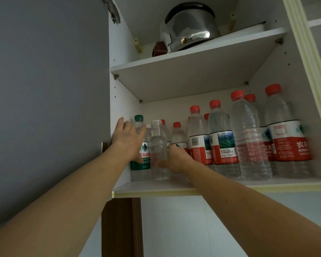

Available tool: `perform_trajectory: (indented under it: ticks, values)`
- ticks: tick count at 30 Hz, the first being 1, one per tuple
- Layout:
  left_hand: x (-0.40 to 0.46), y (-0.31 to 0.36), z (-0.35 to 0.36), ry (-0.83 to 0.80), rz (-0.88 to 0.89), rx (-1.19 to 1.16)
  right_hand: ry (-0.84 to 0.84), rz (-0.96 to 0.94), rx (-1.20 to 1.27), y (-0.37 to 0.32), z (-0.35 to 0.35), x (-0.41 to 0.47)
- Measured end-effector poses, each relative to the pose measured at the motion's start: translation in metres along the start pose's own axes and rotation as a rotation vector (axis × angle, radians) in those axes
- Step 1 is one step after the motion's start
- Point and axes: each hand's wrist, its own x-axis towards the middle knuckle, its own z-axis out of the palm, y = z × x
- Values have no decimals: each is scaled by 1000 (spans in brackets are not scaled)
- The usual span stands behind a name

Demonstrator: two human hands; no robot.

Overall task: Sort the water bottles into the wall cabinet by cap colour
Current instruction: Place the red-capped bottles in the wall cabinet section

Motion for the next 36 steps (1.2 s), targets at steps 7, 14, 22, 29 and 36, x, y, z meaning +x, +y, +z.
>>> perform_trajectory:
  ticks: [7, 14, 22, 29, 36]
  values:
    - [-7, -6, -28, 211, 57, -239, 344, -64, -60, -7, -26, -29]
    - [-11, 36, -45, 447, 136, -906, 690, -208, -322, 12, -67, -96]
    - [-3, 110, -48, 284, 82, -1452, 701, 84, -542, 63, -108, -140]
    - [3, 152, -39, 212, 51, -1762, 687, 137, -509, 74, -106, -141]
    - [6, 156, -31, 202, 97, -1833, 760, 82, -440, 72, -118, -165]
